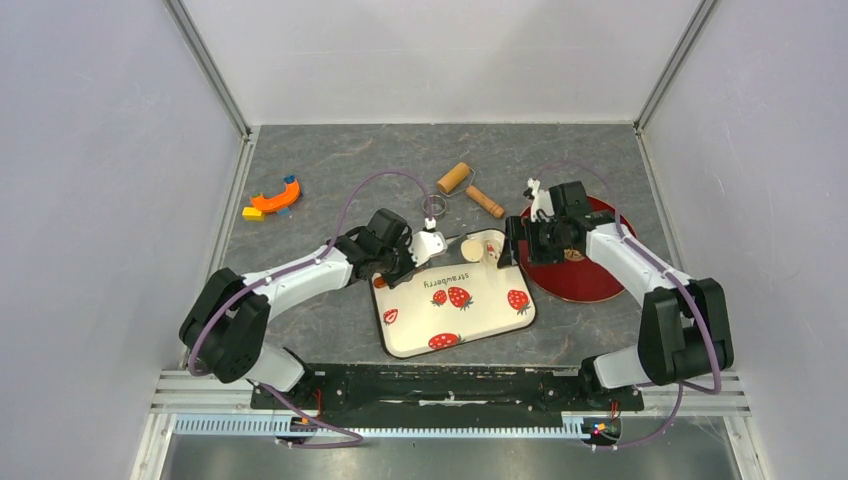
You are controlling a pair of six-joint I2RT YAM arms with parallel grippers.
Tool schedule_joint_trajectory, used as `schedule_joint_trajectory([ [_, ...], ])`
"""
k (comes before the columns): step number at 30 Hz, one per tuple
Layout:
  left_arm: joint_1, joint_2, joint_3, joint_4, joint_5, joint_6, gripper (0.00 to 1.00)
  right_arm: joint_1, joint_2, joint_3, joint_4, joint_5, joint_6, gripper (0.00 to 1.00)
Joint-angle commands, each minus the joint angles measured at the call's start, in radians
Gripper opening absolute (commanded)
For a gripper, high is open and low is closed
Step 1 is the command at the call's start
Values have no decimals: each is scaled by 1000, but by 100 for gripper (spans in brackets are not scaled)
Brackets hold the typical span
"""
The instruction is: Roll out the dumpling wrappers from the dough
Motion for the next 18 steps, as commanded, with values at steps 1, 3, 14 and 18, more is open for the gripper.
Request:
schedule_joint_trajectory([
  [1, 0, -39, 76, 31, 17, -40, 2, -8, -69, 106, -5, -6, 17, 98],
  [3, 0, -32, 103, 27, 23, -40, 2, -10, -82, 138, -14, 8, 18, 98],
  [14, -60, 111, 288, -15, 40, -27, 2, -56, -102, 247, -42, -73, 84, 76],
  [18, -113, 194, 377, -29, 27, -42, 2, -85, -112, 245, -56, -74, 84, 68],
])
